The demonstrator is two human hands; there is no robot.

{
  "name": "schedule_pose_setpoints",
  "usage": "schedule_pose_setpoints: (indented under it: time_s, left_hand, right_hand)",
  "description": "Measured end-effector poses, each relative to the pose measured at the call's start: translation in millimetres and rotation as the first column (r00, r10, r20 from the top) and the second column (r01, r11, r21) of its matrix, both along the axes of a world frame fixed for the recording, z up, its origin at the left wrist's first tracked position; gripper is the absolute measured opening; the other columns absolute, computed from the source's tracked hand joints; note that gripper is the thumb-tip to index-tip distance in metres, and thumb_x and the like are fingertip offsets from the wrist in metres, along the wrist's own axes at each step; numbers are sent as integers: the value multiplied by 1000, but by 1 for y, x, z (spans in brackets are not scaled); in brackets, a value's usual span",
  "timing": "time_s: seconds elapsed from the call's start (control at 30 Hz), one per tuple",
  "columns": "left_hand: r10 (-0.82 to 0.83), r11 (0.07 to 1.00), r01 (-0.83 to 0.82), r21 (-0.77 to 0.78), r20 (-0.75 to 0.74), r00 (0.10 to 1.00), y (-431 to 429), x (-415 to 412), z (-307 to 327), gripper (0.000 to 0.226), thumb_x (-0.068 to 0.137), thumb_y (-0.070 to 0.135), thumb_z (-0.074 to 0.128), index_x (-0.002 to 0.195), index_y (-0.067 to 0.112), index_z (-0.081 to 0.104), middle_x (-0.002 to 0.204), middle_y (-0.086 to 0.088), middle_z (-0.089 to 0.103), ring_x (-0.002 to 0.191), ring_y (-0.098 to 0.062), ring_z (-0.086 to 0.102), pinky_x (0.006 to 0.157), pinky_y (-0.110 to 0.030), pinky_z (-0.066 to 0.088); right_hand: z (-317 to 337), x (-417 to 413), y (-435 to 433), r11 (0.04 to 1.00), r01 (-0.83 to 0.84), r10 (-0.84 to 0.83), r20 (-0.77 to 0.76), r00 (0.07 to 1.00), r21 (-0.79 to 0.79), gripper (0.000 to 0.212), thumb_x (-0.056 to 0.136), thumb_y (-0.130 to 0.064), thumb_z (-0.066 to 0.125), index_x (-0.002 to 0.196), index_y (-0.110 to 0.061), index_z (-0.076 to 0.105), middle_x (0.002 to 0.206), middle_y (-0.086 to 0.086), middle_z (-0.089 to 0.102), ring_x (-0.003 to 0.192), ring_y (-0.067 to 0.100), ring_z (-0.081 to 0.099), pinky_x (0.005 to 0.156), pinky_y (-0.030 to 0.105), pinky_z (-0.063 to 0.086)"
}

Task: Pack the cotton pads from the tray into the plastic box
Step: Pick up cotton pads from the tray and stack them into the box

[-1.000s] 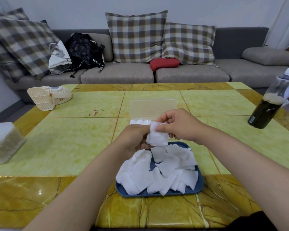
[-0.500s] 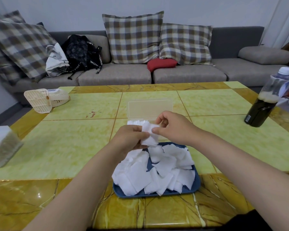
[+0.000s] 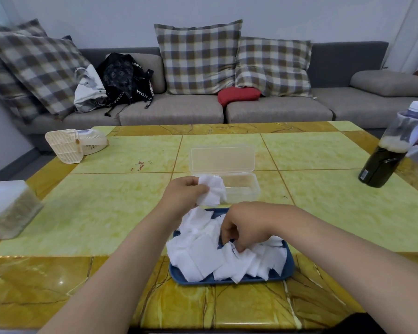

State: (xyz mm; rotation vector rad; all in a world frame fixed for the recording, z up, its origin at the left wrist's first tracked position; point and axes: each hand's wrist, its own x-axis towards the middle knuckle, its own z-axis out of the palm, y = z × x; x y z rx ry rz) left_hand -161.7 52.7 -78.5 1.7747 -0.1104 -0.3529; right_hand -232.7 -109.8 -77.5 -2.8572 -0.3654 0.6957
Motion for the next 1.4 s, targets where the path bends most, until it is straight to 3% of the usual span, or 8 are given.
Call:
schedule_pose_setpoints:
  time_s: [0.23,0.37,0.5,0.9,1.13,1.2,1.3,1.4]
  left_hand:
    - [-17,1000,17,-1,5,1000,-1,1,-3,10,92,7,63,95,6,73,83,-2,71,68,-10,66,59,-15,55]
    - [-35,997,32,-69,-47,998,-4,0,-5,10,90,5,65,93,2,75,95,-14,76,81,-23,73,73,-30,64]
    - [-119,981,93,-170,-151,981,-9,-4,-4,17,93,5,64,103,-2,75,102,-20,77,85,-25,76,68,-27,61]
    - [-210,959,165,-232,-186,960,-11,-5,-2,28,99,17,56,116,0,69,104,-18,77,93,-29,76,76,-35,63]
    - [-204,966,166,-197,-195,959,-15,-6,-4,37,98,31,59,110,-2,72,95,-19,78,81,-29,76,74,-38,61]
    - [-210,971,186,-149,-172,962,-14,-6,-5,39,91,38,70,104,1,76,95,-18,78,89,-34,76,81,-41,62]
    - [-161,986,155,-59,-116,980,-12,-4,-8,21,87,18,77,97,0,77,94,-18,78,93,-36,75,82,-39,63]
    - [-71,997,68,-30,-118,990,-7,1,-12,16,89,13,73,97,-1,75,93,-18,78,84,-32,77,77,-35,64]
  right_hand:
    - [18,5,-19,963,174,-195,83,977,208,2,83,-27,75,84,-28,74,97,-13,71,77,9,67,69,32,57]
    - [37,4,-37,652,342,-482,21,876,677,7,87,-12,77,87,-9,70,68,-1,70,46,16,56,43,22,38]
    - [39,7,-34,414,395,-617,-66,784,820,7,87,-11,77,91,-9,73,60,-5,65,46,15,53,40,21,29]
    - [31,15,-27,592,387,-632,110,767,707,7,83,-12,80,81,-17,75,63,-1,68,46,13,52,50,27,46]
    - [22,20,-29,684,362,-608,220,763,634,12,79,-15,82,86,-21,74,67,-6,68,45,-3,52,50,15,42]
    - [20,19,-28,715,355,-595,258,761,602,16,80,-19,81,93,-24,72,70,-9,67,52,-4,56,54,14,41]
    - [19,17,-29,725,370,-597,260,759,581,26,82,-30,75,105,-25,64,85,-7,67,75,9,63,65,24,48]
    - [21,10,-29,861,405,-466,159,870,308,36,75,-45,75,99,-19,70,87,-7,68,71,16,63,64,32,52]
